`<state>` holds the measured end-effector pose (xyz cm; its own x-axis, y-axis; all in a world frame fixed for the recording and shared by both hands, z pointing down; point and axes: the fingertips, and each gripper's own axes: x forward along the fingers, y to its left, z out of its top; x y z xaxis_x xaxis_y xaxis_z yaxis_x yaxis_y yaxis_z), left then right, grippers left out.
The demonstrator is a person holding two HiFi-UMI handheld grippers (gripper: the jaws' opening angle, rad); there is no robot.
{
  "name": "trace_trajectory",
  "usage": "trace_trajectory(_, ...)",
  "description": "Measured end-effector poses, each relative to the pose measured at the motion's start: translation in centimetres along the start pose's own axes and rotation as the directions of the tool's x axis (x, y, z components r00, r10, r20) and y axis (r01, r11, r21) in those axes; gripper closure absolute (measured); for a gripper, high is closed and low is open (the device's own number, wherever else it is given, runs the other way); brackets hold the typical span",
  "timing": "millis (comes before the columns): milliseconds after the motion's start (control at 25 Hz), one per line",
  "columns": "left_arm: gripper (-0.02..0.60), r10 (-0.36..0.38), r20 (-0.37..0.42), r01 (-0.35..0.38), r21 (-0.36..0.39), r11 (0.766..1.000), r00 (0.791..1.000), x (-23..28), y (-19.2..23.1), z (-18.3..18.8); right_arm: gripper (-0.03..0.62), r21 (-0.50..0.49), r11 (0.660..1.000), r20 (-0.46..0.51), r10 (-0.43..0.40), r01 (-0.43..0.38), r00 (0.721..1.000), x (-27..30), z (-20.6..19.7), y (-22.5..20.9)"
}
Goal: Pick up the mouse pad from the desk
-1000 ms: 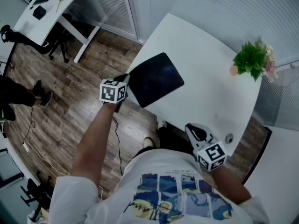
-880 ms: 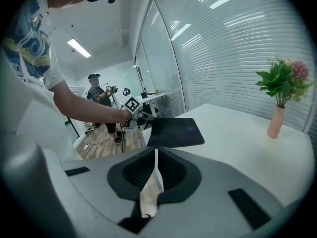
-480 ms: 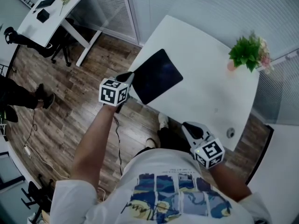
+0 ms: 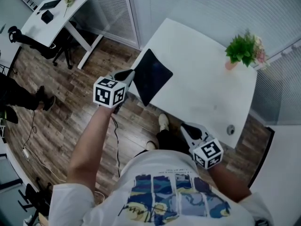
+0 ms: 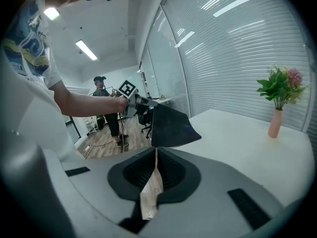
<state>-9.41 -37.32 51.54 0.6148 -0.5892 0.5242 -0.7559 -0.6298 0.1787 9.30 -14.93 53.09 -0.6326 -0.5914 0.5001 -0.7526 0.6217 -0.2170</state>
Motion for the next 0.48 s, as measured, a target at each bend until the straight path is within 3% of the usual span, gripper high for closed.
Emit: trace_trajectory(480,0.574,0.032,0.120,-0.031,-0.016,0.999,0.992,-8.5,0.0,3.2,0.579,-0.052,0.998,0.014,0.019,-0.018,1.000,-1.1,0.4,4.0)
